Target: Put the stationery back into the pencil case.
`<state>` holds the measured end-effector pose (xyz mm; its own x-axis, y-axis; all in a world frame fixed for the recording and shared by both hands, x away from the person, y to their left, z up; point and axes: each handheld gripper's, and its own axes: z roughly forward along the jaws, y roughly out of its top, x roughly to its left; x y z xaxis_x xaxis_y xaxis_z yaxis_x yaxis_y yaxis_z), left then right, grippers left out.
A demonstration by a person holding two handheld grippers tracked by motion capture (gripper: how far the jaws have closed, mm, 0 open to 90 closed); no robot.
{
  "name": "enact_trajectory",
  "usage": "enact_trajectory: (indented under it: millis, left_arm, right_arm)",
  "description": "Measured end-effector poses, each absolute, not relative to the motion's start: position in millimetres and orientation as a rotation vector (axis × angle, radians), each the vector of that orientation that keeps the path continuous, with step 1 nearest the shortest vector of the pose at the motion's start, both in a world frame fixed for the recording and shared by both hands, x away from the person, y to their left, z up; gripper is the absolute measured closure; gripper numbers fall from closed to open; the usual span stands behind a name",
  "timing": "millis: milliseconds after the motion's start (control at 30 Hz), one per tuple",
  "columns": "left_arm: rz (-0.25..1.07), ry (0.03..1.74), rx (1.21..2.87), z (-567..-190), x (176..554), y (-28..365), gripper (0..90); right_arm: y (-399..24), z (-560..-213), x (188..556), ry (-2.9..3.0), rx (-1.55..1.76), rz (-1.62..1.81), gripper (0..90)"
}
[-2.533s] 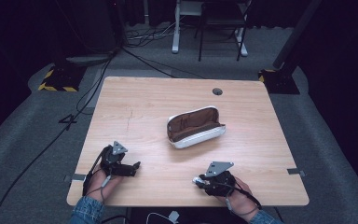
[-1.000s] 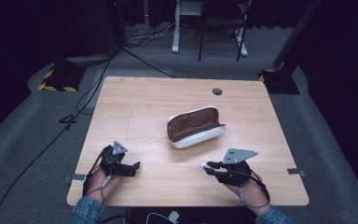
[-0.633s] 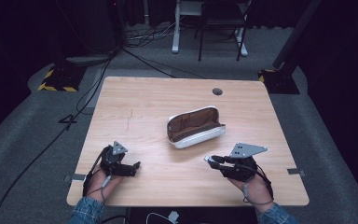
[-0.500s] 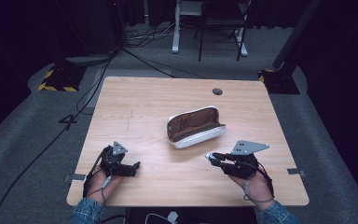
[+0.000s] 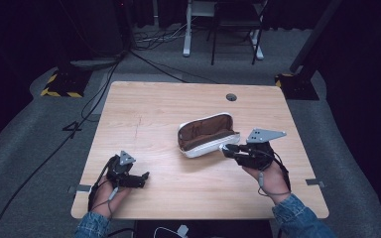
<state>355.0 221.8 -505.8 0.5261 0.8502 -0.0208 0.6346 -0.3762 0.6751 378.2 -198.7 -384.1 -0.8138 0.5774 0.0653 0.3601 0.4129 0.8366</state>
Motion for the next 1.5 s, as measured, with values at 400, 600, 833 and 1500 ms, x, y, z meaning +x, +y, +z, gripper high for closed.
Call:
enact_trajectory:
  millis: [400,600,833,1500]
  left_arm:
    - [0.434,1.2,2.135,-506,356,222,4.4]
    - [0.435,1.199,2.132,-506,357,222,4.4]
    - [0.434,1.2,2.133,-506,357,222,4.4]
    - [0.434,1.2,2.132,-506,357,222,4.4]
  right_arm:
    - [-189,-371,406,2.4,0.836,1.316,72.5]
    - [-178,-367,422,2.412,0.836,1.287,72.4]
    - [-167,-368,444,2.437,0.869,1.256,72.4]
    - [-145,-387,485,2.508,0.937,1.149,72.3]
